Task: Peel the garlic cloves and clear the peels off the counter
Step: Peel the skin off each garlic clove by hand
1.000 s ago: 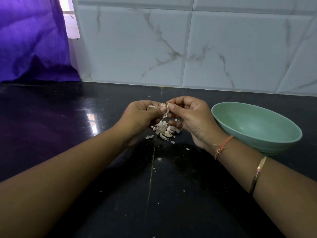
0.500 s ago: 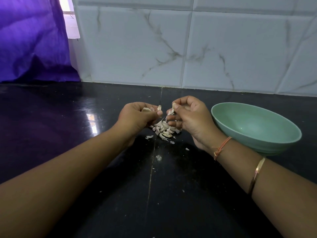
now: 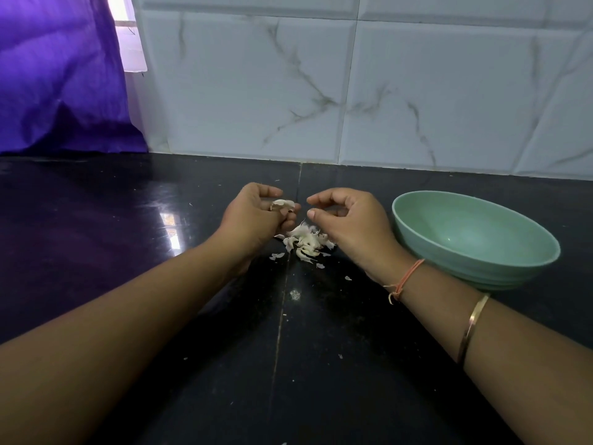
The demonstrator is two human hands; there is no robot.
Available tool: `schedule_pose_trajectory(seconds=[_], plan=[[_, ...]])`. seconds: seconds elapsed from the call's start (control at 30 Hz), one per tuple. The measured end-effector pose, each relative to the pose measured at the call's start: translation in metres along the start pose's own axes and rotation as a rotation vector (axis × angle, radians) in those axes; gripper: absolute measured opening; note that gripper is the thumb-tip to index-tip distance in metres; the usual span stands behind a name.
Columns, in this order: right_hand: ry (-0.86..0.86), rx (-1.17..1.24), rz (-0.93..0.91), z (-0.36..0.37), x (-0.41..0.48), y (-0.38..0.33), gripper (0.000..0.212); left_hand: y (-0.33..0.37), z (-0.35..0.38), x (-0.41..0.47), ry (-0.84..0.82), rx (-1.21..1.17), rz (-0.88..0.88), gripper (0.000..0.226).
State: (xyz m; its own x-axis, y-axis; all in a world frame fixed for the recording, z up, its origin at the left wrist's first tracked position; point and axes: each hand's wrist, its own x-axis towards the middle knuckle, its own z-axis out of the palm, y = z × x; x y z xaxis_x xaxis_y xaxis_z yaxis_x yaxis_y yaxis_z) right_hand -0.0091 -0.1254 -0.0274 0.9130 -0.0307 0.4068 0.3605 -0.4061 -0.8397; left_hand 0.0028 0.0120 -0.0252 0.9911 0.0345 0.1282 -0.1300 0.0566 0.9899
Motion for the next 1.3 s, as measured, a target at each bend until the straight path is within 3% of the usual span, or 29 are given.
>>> schedule_pose_trajectory(seconds=[0.27, 0.53, 0.7, 0.93, 1.13, 1.3], plan=[[-0.019, -0.02, -0.143, 0.001, -0.001, -0.004, 0.008, 0.002, 0.001, -0.009, -0.092, 0.131, 0.076, 0.009], [-0.048, 0.055, -0.014, -0.001, 0.001, -0.007, 0.018, 0.007, 0.002, -0.013, -0.11, 0.108, 0.078, 0.004], [-0.089, 0.32, 0.142, -0.004, 0.0, -0.011, 0.016, 0.009, 0.002, -0.012, -0.124, 0.054, 0.055, 0.007], [-0.009, 0.402, 0.266, -0.002, 0.003, -0.009, 0.016, 0.005, 0.0, -0.008, -0.107, -0.024, 0.022, 0.009], [-0.015, 0.22, 0.152, -0.001, 0.0, -0.007, 0.015, 0.005, 0.0, -0.007, -0.076, -0.039, -0.001, 0.007], [-0.022, 0.265, 0.107, -0.001, -0.002, -0.008, 0.011, 0.006, 0.0, -0.011, -0.087, 0.028, 0.038, 0.005]])
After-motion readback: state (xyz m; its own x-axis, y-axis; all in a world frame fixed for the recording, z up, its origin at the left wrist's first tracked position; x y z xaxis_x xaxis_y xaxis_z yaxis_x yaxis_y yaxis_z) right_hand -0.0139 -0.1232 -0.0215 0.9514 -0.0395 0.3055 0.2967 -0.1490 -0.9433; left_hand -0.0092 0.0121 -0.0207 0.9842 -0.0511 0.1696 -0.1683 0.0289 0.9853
